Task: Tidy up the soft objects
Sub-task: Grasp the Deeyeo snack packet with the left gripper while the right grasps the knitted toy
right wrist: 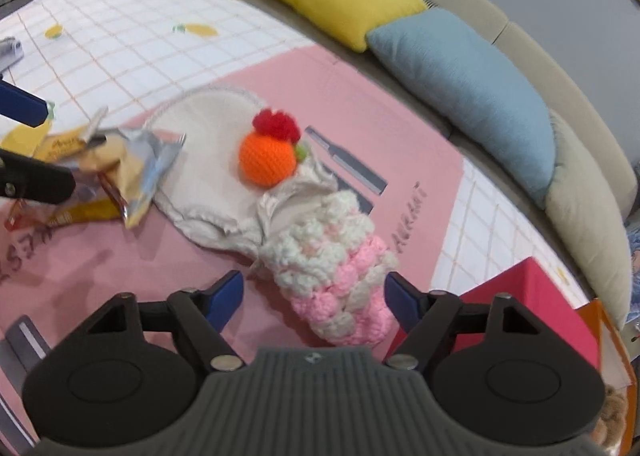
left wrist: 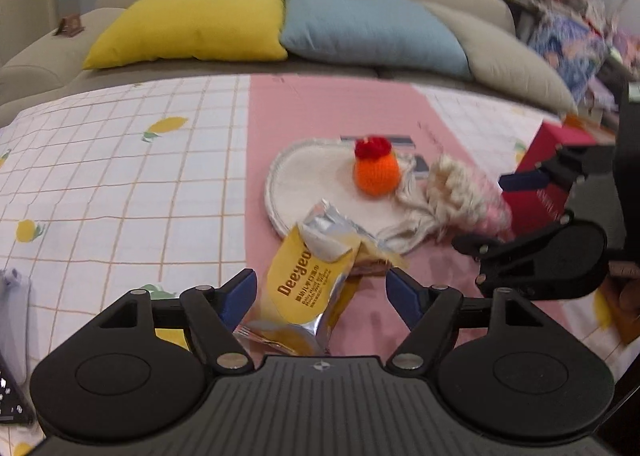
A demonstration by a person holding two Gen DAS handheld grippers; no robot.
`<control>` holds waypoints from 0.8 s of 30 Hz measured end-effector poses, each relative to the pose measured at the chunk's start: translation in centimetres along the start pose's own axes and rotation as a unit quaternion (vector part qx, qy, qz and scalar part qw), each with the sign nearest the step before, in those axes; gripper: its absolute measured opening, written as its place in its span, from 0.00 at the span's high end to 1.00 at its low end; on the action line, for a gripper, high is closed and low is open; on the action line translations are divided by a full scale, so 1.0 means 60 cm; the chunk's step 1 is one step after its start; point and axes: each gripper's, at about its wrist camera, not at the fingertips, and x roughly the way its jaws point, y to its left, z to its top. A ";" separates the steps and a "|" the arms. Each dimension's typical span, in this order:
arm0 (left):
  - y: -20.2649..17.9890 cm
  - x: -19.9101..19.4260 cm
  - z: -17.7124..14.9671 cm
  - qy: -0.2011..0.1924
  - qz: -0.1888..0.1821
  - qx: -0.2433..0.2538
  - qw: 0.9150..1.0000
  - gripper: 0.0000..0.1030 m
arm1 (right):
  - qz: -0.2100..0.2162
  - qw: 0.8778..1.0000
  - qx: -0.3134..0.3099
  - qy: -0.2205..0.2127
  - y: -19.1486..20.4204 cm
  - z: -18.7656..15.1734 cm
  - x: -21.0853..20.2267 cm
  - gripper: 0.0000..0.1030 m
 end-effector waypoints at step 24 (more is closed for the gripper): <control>-0.012 0.045 -0.017 0.059 0.002 0.005 0.998 0.51 | 0.085 0.995 0.049 0.036 0.039 -0.029 -0.036 0.65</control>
